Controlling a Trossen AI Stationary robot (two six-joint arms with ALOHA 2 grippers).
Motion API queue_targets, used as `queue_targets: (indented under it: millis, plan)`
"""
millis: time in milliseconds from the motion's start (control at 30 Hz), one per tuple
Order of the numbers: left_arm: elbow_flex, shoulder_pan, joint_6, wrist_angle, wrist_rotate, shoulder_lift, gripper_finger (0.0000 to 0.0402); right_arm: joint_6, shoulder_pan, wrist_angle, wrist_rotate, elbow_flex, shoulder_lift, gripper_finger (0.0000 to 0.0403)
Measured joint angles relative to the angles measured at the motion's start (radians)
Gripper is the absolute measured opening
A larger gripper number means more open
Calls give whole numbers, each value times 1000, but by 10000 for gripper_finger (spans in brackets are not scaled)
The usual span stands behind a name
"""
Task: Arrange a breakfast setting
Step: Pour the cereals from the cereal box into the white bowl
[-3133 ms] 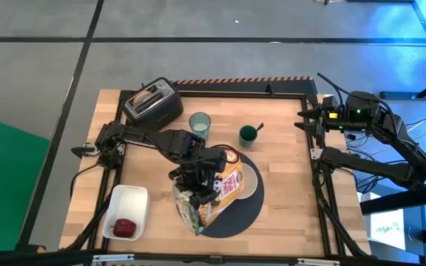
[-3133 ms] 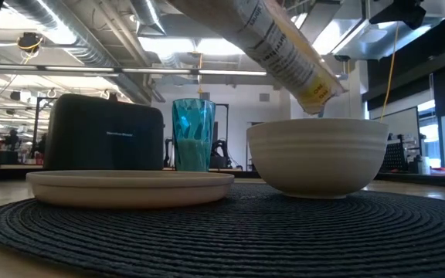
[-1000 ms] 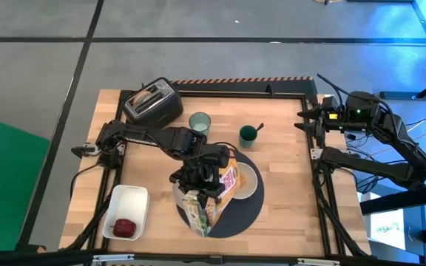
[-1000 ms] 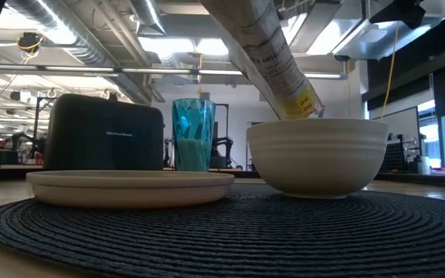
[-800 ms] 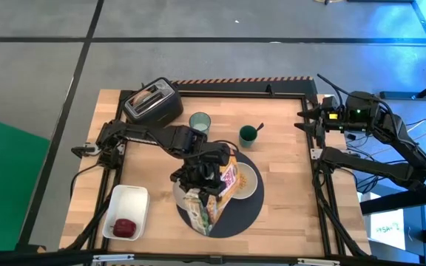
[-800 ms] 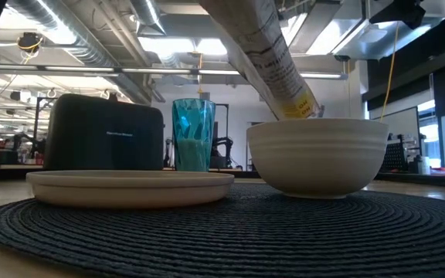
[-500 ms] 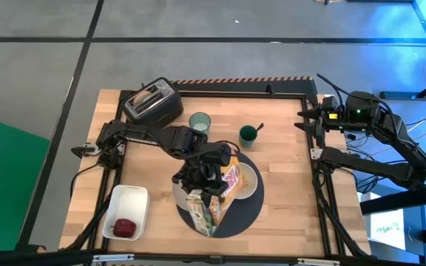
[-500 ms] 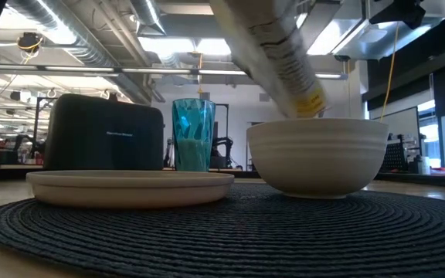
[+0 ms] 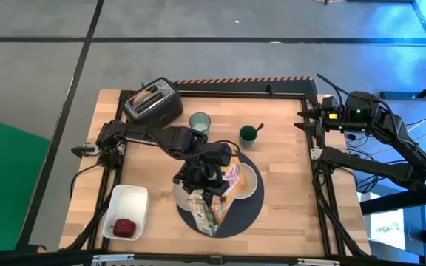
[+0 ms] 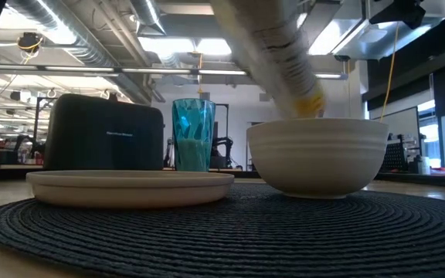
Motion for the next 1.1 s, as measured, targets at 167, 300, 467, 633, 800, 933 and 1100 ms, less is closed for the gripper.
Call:
queue_targets:
  millis: [167, 300, 467, 633, 800, 933, 1100]
  plan:
    - [0, -2, 7, 6, -12, 0, 179, 0, 0, 0, 0, 0, 0, 248]
    - [0, -2, 0, -1, -20, 0, 179, 0, 0, 0, 0, 0, 0, 248]
    - [0, -8, 5, 32, -26, 0, 179, 0, 0, 0, 0, 0, 0, 248]
    - [0, -10, 23, 5, -24, 0, 179, 1, 0, 0, 0, 0, 0, 248]
    - [-29, -19, 25, -39, -29, 0, 179, 1, 0, 0, 0, 0, 0, 248]
    - [-29, -33, 17, 41, -30, 1, 179, 1, 0, -3, 5, 0, 0, 248]
    - [-30, -35, -2, 32, -33, 0, 179, -3, 0, -2, 12, 0, 2, 248]
